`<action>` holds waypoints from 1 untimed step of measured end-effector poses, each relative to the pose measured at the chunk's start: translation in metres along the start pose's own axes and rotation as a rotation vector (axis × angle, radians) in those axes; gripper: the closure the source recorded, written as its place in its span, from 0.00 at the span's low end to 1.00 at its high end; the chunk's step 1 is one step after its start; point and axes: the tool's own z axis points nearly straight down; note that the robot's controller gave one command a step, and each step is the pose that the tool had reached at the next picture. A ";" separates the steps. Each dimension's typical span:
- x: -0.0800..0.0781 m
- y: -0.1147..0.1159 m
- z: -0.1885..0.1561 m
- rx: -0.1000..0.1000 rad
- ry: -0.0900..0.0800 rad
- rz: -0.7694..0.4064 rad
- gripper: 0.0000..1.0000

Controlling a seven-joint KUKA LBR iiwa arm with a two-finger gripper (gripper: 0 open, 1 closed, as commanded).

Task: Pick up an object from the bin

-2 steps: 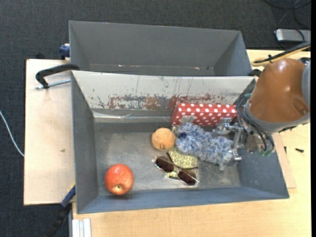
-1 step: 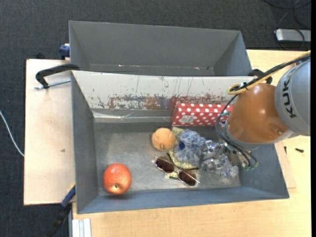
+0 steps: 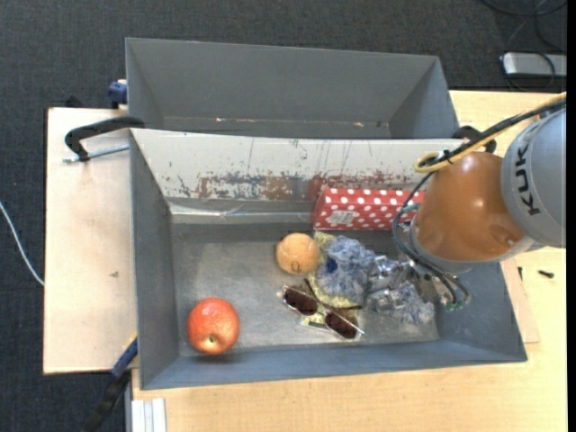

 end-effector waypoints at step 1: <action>-0.006 0.000 -0.048 -0.009 0.027 0.017 1.00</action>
Offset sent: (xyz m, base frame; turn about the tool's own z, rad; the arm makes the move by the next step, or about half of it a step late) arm 0.0062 0.0038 0.0940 0.0010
